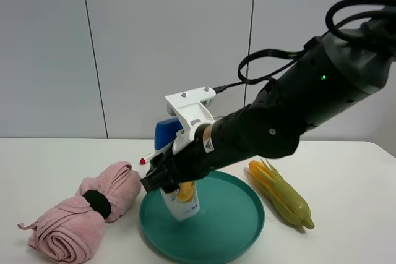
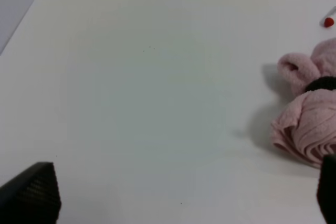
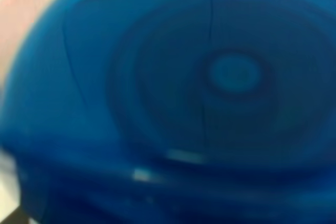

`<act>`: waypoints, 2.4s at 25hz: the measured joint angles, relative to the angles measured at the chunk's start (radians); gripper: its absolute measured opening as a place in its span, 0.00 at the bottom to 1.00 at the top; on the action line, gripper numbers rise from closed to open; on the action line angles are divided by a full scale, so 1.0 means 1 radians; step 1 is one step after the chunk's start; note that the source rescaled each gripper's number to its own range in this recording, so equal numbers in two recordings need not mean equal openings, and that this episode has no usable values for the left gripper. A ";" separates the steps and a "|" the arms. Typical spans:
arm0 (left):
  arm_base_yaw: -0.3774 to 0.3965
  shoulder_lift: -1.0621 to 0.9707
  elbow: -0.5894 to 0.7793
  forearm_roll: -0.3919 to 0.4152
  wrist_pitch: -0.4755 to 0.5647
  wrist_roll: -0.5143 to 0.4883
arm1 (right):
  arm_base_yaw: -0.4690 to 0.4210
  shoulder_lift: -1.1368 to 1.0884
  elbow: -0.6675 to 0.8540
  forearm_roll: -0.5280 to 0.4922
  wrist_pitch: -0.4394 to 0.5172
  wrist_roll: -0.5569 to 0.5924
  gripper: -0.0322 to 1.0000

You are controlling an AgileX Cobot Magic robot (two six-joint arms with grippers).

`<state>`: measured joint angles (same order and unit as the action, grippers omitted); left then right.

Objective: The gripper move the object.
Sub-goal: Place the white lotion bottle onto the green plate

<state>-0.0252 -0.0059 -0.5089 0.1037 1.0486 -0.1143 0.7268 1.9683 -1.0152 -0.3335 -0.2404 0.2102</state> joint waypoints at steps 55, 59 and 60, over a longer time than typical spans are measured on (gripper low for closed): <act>0.000 0.000 0.000 0.000 0.000 0.000 | 0.000 0.119 0.020 0.070 -0.320 -0.180 0.03; 0.000 0.000 0.000 0.000 0.000 0.000 | 0.000 0.119 0.020 0.070 -0.325 -0.180 0.03; 0.000 0.000 0.000 0.000 0.000 0.000 | 0.000 0.119 0.020 0.070 -0.328 -0.180 0.03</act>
<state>-0.0252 -0.0059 -0.5089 0.1037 1.0486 -0.1143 0.7268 2.0872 -0.9949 -0.2631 -0.5682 0.0304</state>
